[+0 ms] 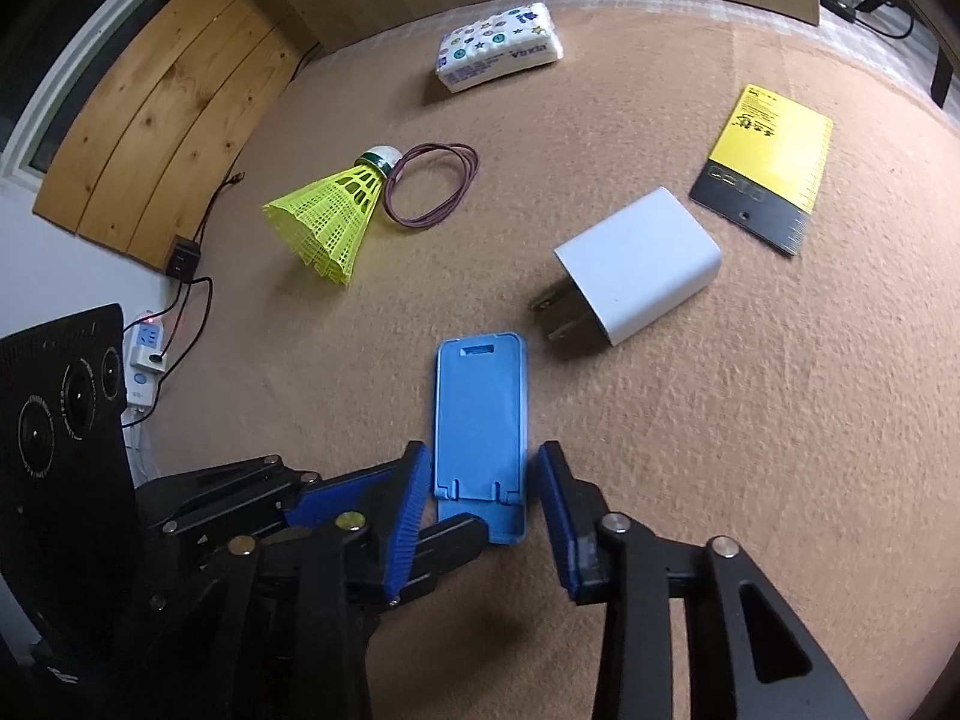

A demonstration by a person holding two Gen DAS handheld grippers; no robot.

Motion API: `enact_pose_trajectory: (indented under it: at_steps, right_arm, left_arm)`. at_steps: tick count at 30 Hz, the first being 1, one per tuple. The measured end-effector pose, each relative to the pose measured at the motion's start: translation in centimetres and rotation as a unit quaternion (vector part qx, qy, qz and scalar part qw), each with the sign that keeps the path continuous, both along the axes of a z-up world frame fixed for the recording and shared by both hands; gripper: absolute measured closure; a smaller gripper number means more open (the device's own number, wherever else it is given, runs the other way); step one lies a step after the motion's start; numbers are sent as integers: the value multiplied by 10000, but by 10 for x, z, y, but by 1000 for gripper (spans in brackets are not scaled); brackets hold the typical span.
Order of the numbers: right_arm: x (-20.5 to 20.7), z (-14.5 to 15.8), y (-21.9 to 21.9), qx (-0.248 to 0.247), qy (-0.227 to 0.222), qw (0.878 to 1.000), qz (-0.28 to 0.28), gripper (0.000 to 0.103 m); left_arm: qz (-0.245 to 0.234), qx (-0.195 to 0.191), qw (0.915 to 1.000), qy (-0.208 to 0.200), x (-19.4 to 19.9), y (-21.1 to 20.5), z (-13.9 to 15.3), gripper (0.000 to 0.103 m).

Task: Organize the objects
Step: 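Move the right tool back and grasp the blue phone stand, then carry the blue phone stand into the cardboard box with the right tool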

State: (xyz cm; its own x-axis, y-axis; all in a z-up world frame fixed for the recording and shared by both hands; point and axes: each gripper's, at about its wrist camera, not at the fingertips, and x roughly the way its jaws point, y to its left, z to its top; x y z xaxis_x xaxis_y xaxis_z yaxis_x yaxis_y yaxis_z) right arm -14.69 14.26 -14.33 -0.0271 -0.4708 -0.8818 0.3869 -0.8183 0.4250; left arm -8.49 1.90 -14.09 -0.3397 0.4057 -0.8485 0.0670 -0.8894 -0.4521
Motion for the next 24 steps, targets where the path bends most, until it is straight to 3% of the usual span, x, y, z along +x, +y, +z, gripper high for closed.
enact_pose_trajectory:
  at_steps: [13, 24]
  right_arm:
    - [11, 11, 8, -110, 111, 9996, -216, 73]
    - [27, 41, 60, -211, 427, 9963, -715, 73]
  left_arm:
    - [-128, -75, 9998, 151, 1, 12, 9, 73]
    - [-570, -66, 9974, 425, -4, 57, 35, 73]
